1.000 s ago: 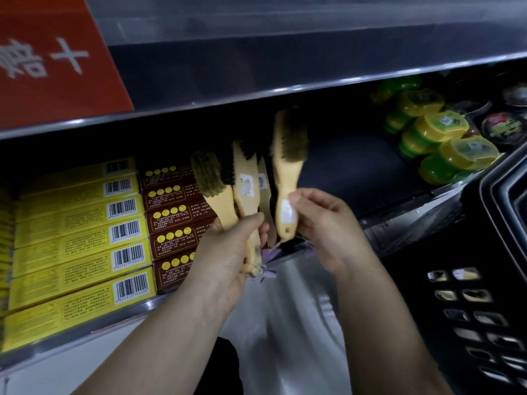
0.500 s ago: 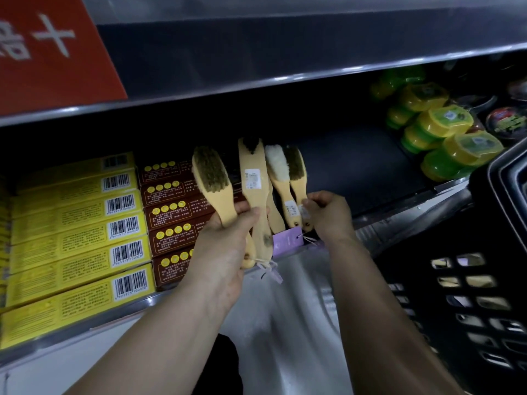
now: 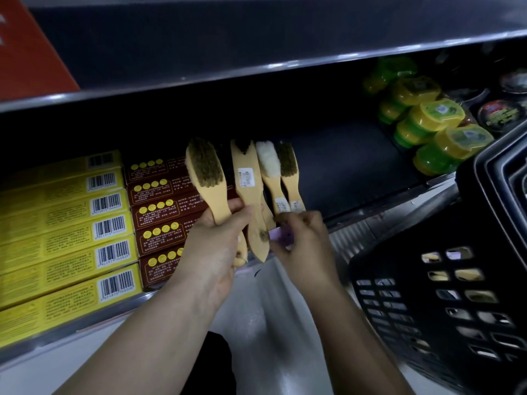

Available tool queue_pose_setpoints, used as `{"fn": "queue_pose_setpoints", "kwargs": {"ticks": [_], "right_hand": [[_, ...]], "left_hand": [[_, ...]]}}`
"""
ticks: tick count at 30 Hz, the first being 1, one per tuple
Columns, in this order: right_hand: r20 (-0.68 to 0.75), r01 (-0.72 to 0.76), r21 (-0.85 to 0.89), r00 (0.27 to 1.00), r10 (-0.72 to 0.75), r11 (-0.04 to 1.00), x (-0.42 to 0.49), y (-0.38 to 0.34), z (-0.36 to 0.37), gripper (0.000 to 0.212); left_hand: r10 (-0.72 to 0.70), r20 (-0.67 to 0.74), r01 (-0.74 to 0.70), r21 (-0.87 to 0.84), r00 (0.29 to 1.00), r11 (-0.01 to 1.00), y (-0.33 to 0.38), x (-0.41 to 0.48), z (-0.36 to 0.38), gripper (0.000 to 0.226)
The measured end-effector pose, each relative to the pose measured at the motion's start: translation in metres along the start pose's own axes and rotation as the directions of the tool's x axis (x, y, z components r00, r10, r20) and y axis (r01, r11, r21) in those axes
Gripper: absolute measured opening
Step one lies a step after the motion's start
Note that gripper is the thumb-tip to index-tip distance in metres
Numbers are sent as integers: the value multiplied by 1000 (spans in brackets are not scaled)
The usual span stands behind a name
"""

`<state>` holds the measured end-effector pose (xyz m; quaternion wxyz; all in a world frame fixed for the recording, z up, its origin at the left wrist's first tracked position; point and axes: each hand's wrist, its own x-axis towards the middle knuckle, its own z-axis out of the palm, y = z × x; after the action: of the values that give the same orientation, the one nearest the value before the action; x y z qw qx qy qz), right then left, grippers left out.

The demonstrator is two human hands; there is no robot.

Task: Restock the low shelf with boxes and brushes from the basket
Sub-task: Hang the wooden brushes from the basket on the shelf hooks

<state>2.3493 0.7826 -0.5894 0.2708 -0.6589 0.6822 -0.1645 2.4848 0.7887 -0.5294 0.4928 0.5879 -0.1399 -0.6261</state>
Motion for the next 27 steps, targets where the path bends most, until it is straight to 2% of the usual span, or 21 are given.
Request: {"fn": "queue_pose_setpoints", "kwargs": {"ticks": [5, 10, 13, 15, 18, 20, 22, 24, 27], "right_hand": [[57, 100, 53, 993, -103, 994, 13, 7, -10, 11], [249, 87, 357, 951, -185, 930, 18, 15, -47, 17], [300, 40, 394, 939, -170, 918, 10, 27, -62, 26], [263, 17, 416, 955, -138, 909, 3, 29, -64, 33], [92, 28, 565, 991, -97, 824, -4, 14, -62, 26], [139, -20, 682, 985, -103, 731, -5, -1, -61, 15], [275, -128, 738, 954, -122, 662, -4, -10, -60, 16], [346, -209, 763, 931, -114, 611, -1, -11, -59, 16], [270, -244, 791, 962, 37, 561, 10, -1, -58, 16]], "left_hand": [[-30, 5, 30, 5, 1000, 1000, 0, -1, -2, 12], [-19, 32, 17, 46, 999, 999, 1, -2, -2, 14], [-32, 34, 28, 101, 999, 995, -1, -2, -1, 14], [-30, 50, 24, 118, 998, 993, -4, -1, -1, 13], [-12, 72, 2, 139, 997, 990, -8, 3, 0, 15], [-4, 91, -11, 160, 996, 987, -10, 4, 2, 16], [11, 128, -31, 152, 992, 988, -12, 4, 6, 17], [38, 169, -63, 148, 985, 987, -13, 3, 11, 16], [37, 131, -54, 129, 991, 990, -12, 3, 19, 6]]}}
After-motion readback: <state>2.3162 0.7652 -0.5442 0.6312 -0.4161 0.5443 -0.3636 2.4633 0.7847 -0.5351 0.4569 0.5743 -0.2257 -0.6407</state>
